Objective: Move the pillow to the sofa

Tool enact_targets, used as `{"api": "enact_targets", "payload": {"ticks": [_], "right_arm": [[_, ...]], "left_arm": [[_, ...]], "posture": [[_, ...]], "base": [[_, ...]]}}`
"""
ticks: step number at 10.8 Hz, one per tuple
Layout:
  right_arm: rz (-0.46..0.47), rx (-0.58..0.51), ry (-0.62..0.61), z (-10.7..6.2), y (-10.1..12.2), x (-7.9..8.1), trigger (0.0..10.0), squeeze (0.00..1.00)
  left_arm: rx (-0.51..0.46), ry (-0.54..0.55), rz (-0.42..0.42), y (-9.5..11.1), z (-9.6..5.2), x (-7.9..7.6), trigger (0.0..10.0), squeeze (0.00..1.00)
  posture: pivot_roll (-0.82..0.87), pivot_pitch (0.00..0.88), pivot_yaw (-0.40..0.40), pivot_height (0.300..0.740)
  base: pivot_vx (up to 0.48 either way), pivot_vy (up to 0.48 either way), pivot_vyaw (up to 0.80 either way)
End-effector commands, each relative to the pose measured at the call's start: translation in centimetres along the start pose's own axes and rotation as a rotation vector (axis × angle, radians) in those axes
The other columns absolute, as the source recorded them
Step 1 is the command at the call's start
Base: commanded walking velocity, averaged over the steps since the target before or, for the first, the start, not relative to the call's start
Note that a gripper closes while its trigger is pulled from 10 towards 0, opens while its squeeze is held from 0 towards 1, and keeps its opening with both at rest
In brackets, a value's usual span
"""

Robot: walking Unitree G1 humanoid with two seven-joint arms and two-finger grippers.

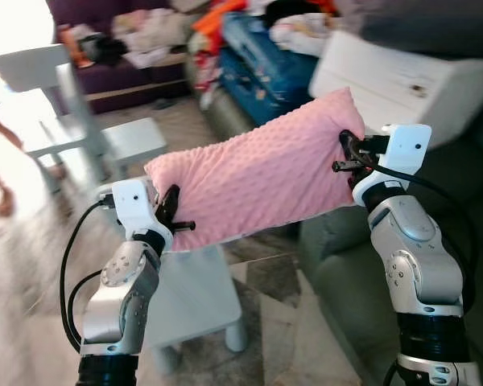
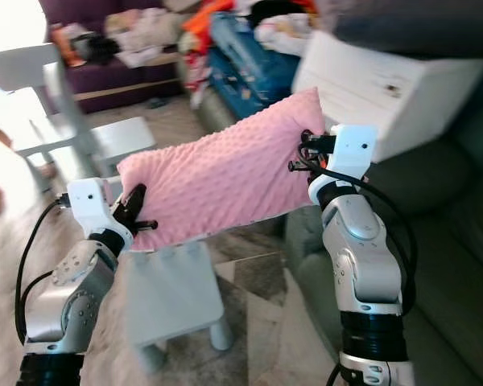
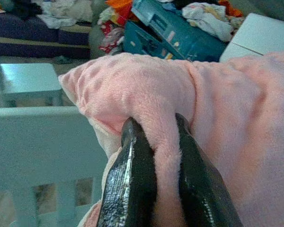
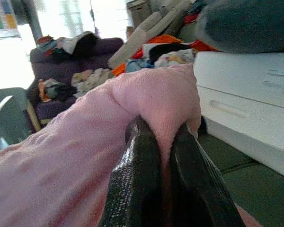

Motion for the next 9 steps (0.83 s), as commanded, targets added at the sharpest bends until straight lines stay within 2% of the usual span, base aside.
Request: {"api": "enact_targets", "payload": {"ticks": [1, 3, 5, 7, 9], "right_arm": [[-0.006, -0.022, 0.008, 0.3, 0.8, 0.3, 10.0, 0.0], [-0.005, -0.02, 0.009, 0.2, 0.7, 0.3, 10.0, 0.0], [0.0, -0.018, 0.013, 0.3, 0.6, 0.4, 10.0, 0.0], [0.002, -0.019, 0.015, 0.5, 0.7, 0.5, 10.0, 0.0], [0.021, -0.001, 0.011, 0.3, 0.1, 0.7, 10.0, 0.0]], "left_arm": [[-0.015, 0.009, 0.003, 0.6, 0.2, 0.3, 10.0, 0.0], [-0.034, 0.041, 0.034, 1.2, 0.5, 1.2, 10.0, 0.0], [-0.043, 0.048, 0.035, 1.6, 0.7, 1.5, 10.0, 0.0], [-0.057, 0.07, 0.023, 2.0, 1.2, 2.5, 10.0, 0.0], [-0.058, 0.068, 0.05, 2.2, 1.4, 2.6, 10.0, 0.0]], "posture": [[-0.1, 0.028, 0.011, 0.74], [-0.09, 0.03, 0.011, 0.74], [-0.09, 0.03, 0.007, 0.74], [-0.1, 0.019, 0.008, 0.74], [-0.09, 0.02, 0.01, 0.74]], "base": [[0.0, 0.0, -0.79], [0.0, 0.0, -0.79], [0.0, 0.0, -0.79], [0.0, 0.0, -0.79], [0.0, 0.0, -0.79]]}}
Point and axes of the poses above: a point about 5 cm out from each wrist's last joint towards the gripper, its own z axis pointing out of the wrist towards the gripper, its own y axis along the axis of the wrist's last joint, x = y × z, the point moved 4 cm from there along z, pointing out of the wrist towards the gripper, and after that the axes turned 4 degrees about z, right-handed, at the moved point
